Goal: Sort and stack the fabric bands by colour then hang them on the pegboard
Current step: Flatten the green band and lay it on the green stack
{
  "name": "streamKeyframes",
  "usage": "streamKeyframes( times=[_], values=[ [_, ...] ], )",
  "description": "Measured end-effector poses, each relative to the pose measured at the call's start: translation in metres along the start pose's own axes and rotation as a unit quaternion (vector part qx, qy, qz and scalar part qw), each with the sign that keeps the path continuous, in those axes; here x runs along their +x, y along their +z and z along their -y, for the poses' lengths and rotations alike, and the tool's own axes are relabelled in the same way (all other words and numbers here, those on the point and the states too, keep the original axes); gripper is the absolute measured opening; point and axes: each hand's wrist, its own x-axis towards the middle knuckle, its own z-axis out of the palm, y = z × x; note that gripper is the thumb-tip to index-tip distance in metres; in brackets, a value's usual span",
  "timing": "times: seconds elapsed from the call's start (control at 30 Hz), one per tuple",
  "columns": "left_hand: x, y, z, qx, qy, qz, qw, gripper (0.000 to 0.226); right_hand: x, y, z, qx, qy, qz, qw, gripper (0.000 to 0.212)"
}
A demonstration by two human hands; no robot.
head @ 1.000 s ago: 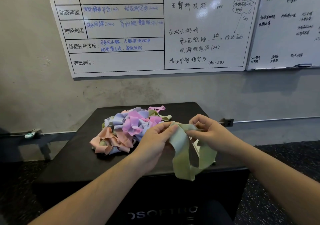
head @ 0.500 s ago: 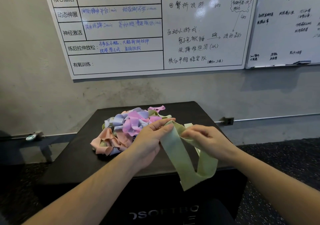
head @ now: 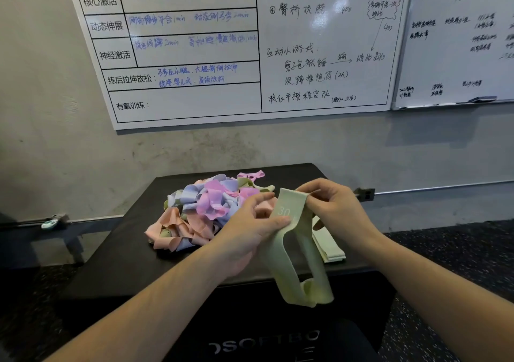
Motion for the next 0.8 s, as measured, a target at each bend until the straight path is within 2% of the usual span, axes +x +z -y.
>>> streamKeyframes(
  times=[0.13,0.23,0.37,0.5,0.57,0.7,0.8],
  values=[
    [-0.003,0.005,-0.001,-0.026,-0.072,0.073,0.994,0.036,0.0,0.005,0.012,0.056,0.004,0.0,0.998,0.021],
    [0.004,0.003,0.003,-0.01,-0.071,0.053,0.996,0.031,0.001,0.01,0.014,0.063,0.006,0.011,0.998,0.02],
    [0.01,0.0,0.009,0.04,-0.032,-0.004,0.999,0.018,0.003,0.011,0.006,0.054,0.017,0.008,0.998,0.019],
    [0.018,-0.003,0.01,-0.036,-0.003,-0.022,0.999,0.049,-0.001,0.014,-0.012,0.128,0.097,0.084,0.983,0.021],
    [0.021,-0.003,0.01,-0.089,0.007,-0.033,0.996,0.056,-0.007,0.013,-0.022,0.14,0.118,0.136,0.974,0.025],
    [0.023,-0.002,0.008,-0.163,0.026,-0.038,0.985,0.067,-0.02,0.006,-0.045,0.112,0.147,0.235,0.954,0.039],
    [0.024,-0.001,0.008,-0.173,0.035,-0.036,0.984,0.076,-0.026,0.007,-0.059,0.061,0.166,0.274,0.945,0.027]
  ],
)
